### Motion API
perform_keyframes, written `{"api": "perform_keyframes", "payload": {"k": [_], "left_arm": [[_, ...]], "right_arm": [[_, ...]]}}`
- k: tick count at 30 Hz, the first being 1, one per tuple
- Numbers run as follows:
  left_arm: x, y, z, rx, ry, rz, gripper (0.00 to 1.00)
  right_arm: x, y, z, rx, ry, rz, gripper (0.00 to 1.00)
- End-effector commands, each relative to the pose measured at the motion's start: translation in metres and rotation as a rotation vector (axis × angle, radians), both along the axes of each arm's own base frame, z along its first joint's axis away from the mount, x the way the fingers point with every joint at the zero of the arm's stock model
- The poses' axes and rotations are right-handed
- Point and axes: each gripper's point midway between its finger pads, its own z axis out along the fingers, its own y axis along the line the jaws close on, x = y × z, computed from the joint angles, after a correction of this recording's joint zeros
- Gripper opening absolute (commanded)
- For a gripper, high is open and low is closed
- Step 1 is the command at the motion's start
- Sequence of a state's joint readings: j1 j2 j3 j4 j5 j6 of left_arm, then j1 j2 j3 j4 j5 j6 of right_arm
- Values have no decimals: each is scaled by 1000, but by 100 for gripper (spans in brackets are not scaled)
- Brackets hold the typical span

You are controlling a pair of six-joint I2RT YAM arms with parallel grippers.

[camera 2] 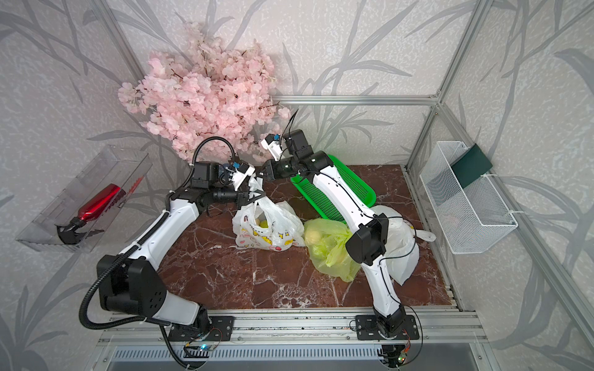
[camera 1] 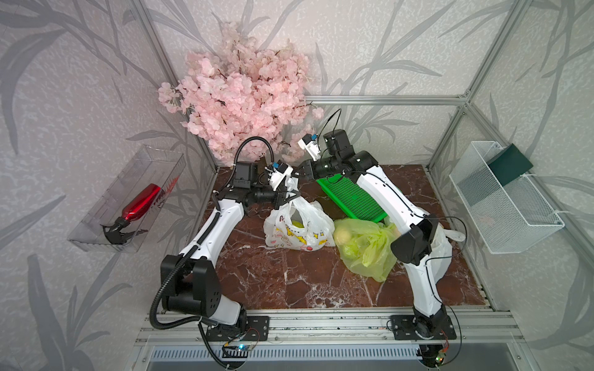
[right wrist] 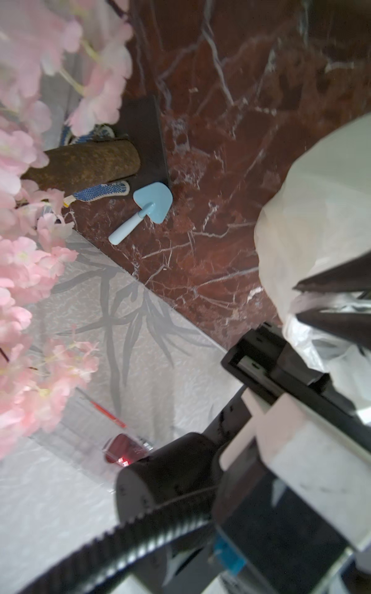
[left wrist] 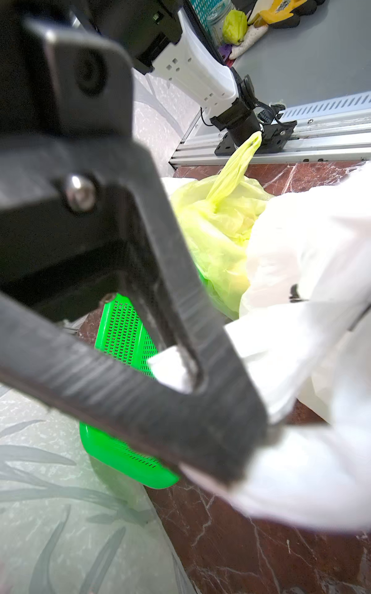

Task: Place the pears into plastic bags & tie knots
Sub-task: Tie the plastic bag at the center of the board.

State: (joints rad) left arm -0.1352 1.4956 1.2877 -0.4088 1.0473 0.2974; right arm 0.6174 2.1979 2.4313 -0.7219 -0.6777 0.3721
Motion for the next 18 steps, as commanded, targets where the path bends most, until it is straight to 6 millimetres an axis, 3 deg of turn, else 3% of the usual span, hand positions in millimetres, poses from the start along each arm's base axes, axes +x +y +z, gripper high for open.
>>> {"api": "perform_keyframes", "payload": {"k": [1,6,18], "left_arm": [[-10,3,16,-1,-55,-11,5],[-12,8,11,-8,-26,22,9],[-13,9,3,-22,37,28,19]], "right_arm": [[5,-12,15,24,-32,-16,2],[7,-29,25,58,-63,-43,0],[-4,-44,29,51,-99,-57,0]]}}
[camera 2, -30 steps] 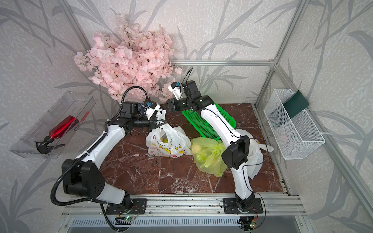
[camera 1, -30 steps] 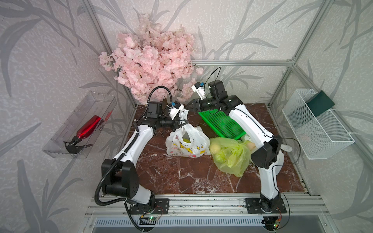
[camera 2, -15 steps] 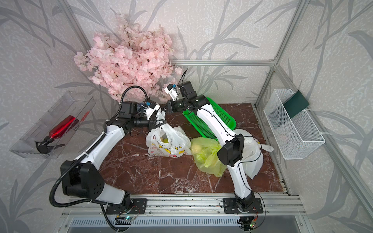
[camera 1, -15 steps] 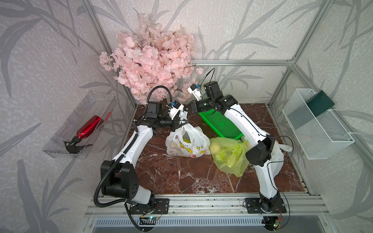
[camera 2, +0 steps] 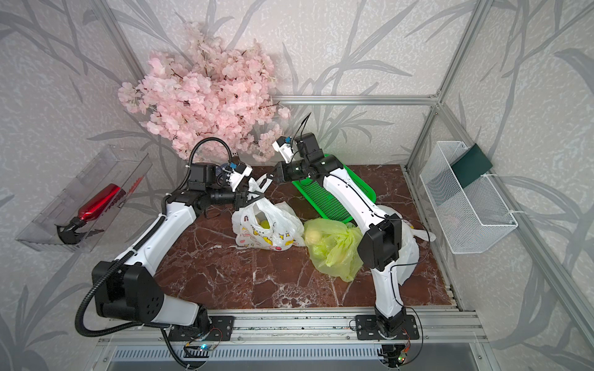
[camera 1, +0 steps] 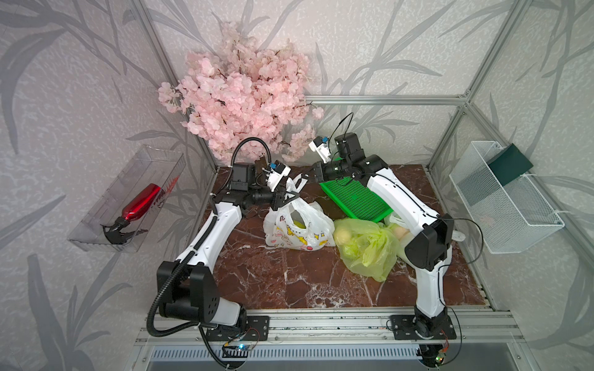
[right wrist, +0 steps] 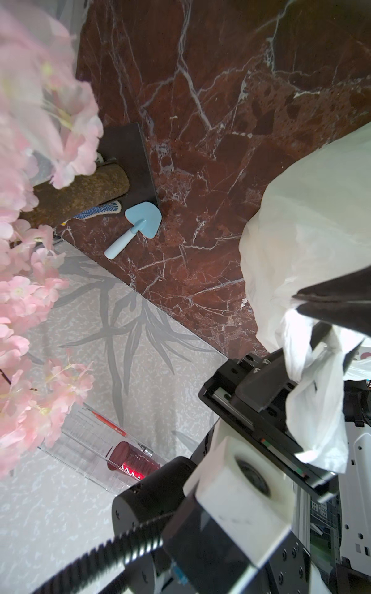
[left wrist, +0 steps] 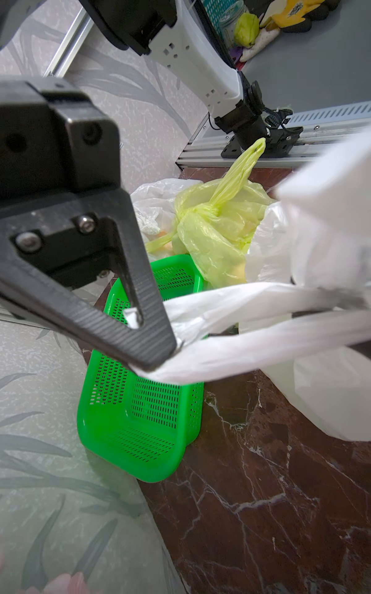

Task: Place the pears into plastic bags & tie knots
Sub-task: Tie the plastic bag at the center of the board.

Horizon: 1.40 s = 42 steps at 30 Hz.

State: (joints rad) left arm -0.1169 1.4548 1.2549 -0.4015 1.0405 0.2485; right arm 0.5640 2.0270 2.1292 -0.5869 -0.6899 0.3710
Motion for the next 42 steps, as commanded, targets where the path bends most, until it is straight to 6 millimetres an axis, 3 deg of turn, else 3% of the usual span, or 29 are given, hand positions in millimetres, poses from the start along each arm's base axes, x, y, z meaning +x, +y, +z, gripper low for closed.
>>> {"api": "perform_keyframes", "payload": {"k": [1,3,8,13,17,19,22,25,28,31,34,39,42], "left_arm": [[-9,0,2,-13,11,-15,20],[-9,0,0,-15,25,-17,19],[-3,2,-3,-4,39,0,1],[16,11,-1,15,27,89,0],[27,18,-1,17,43,149,0],[28,18,-1,15,45,151,0],[26,16,2,-2,43,137,0],[24,13,7,-28,41,115,0],[19,10,11,-45,42,90,0],[8,8,11,-50,61,50,0],[-5,9,4,-19,93,31,7],[-12,22,-13,111,152,80,14],[-19,25,-14,150,165,72,21]], "right_arm": [[-4,-10,36,43,-101,-14,0],[-6,-10,38,50,-102,-9,0],[-22,-9,44,58,-114,21,0],[-68,2,45,62,-114,94,0],[-110,16,27,128,-68,133,0],[-130,27,6,157,3,154,0],[-144,42,-31,186,148,144,0],[-140,48,-58,210,223,117,0],[-121,47,-81,209,249,80,0],[-104,42,-82,223,230,55,0],[-92,37,-78,219,198,49,0],[-78,28,-78,238,206,26,0],[-77,29,-80,237,213,25,0]]}}
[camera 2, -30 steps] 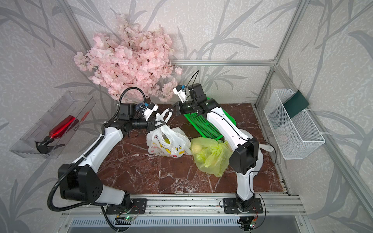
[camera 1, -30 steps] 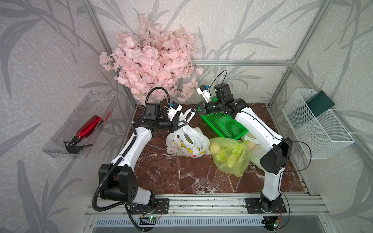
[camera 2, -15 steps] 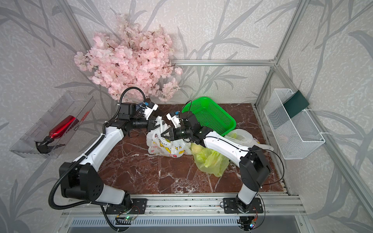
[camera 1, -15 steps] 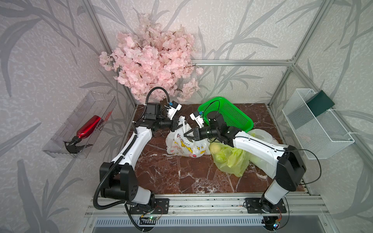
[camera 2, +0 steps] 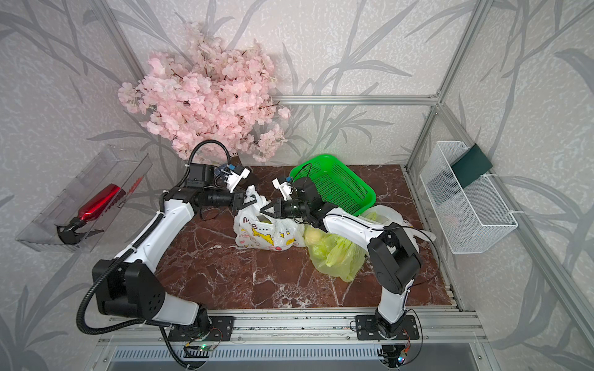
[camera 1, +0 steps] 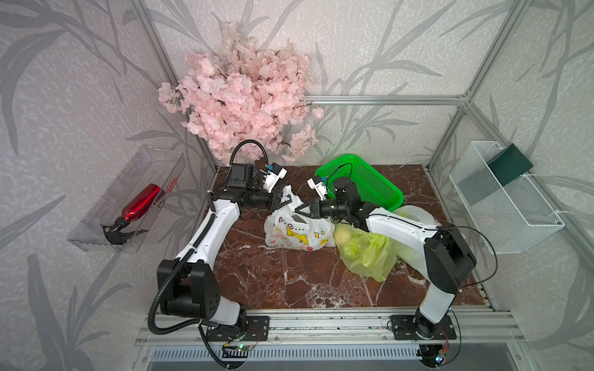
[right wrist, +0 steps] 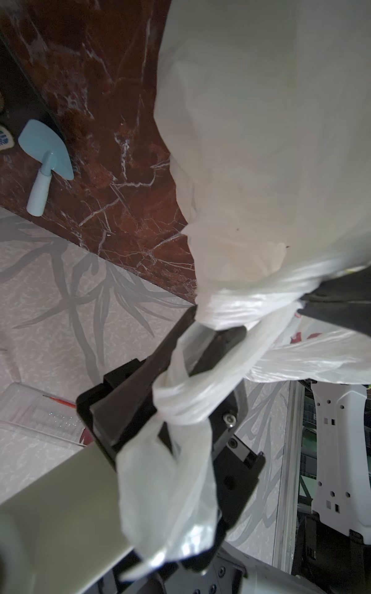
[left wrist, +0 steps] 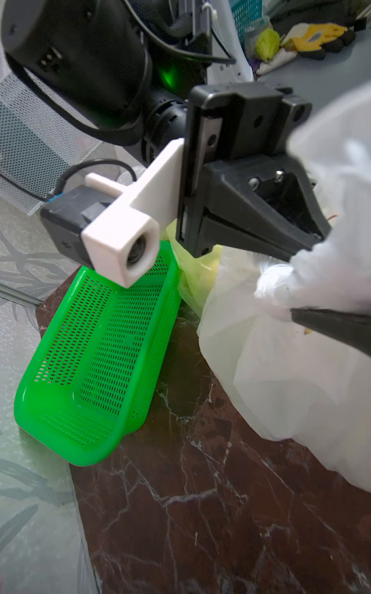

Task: Place the pears into plastic bags & tie knots
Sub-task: Tie the plastic bag at the center of the board.

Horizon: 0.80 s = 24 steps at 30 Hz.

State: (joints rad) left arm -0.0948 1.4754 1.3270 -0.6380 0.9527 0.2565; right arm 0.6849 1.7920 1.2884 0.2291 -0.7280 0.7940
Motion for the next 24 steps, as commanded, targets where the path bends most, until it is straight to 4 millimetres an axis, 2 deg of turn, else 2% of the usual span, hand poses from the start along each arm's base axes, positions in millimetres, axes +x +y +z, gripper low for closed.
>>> {"api": "perform_keyframes", "payload": {"k": [1,8,16,20,24], "left_arm": [[-15,9,5,74,0,-14,24],[-28,7,5,68,10,-55,31],[-15,-2,18,-24,11,-52,27],[-13,-5,21,-55,9,-62,26],[-15,-7,21,-73,9,-77,24]], "right_arm": [[5,3,10,36,-17,9,0],[2,2,20,47,-28,14,0],[-24,13,35,48,-47,61,0],[-35,19,34,26,-59,78,0],[-35,26,24,12,-50,80,0]]}}
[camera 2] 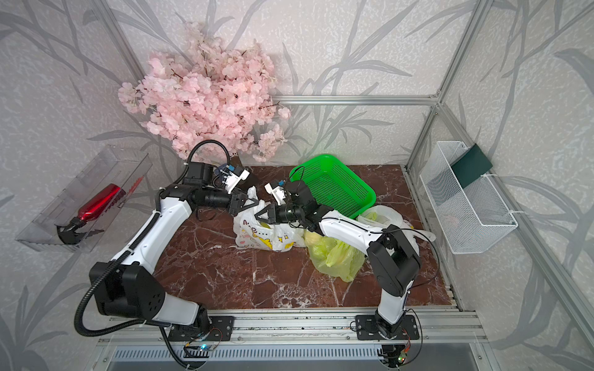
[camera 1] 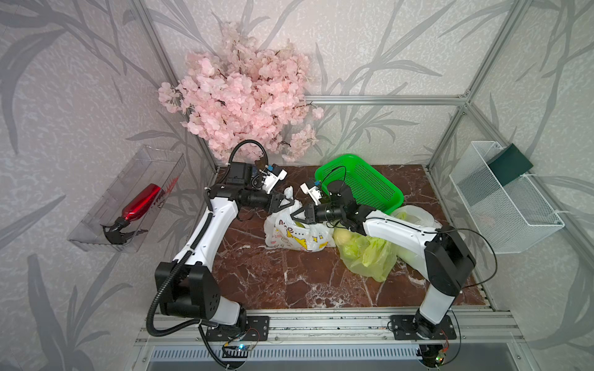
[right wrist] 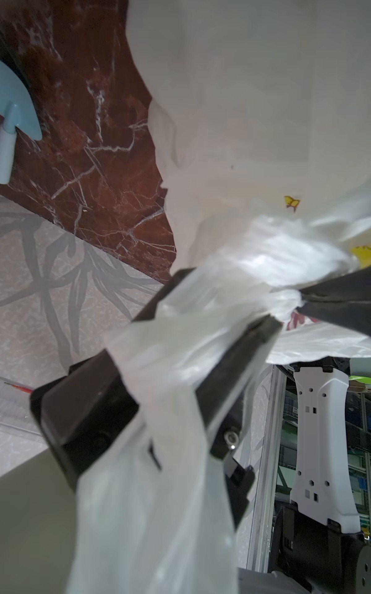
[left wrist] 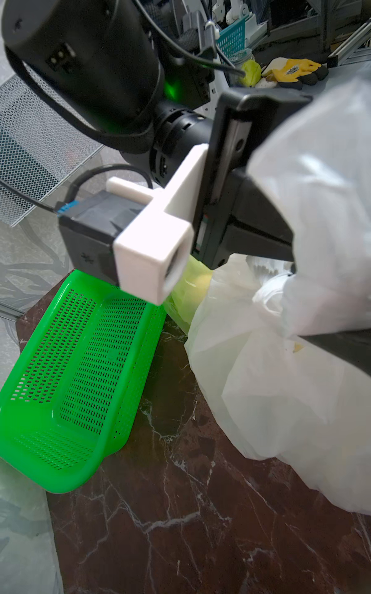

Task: Place the pears into plastic bags & tie knots
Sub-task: Tie the plastic bag at the center of the board.

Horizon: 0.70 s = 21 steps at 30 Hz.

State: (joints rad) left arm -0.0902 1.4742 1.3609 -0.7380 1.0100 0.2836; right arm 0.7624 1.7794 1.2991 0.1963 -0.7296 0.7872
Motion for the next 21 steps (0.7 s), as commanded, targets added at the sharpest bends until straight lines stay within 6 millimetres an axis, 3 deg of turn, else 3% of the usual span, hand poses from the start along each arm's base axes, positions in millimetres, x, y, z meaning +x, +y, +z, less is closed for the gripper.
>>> {"api": "perform_keyframes", "payload": {"k": [1,7,11,13,18,21], "left_arm": [[0,-4,12,-45,-34,-33,23],[-7,-4,8,-31,-52,-68,13],[-7,-2,5,-13,-112,-94,0],[-7,-2,7,-9,-156,-98,0],[-8,-1,13,-33,-243,-107,0],[-9,-2,14,-44,-241,-113,0]], "right_arm": [[2,5,16,13,-48,-1,0],[2,10,15,-15,-79,6,1],[-6,2,35,9,-100,88,18],[-9,-9,50,44,-97,132,27],[-1,-45,77,63,-147,141,33],[5,-59,72,-74,-239,115,40]]}}
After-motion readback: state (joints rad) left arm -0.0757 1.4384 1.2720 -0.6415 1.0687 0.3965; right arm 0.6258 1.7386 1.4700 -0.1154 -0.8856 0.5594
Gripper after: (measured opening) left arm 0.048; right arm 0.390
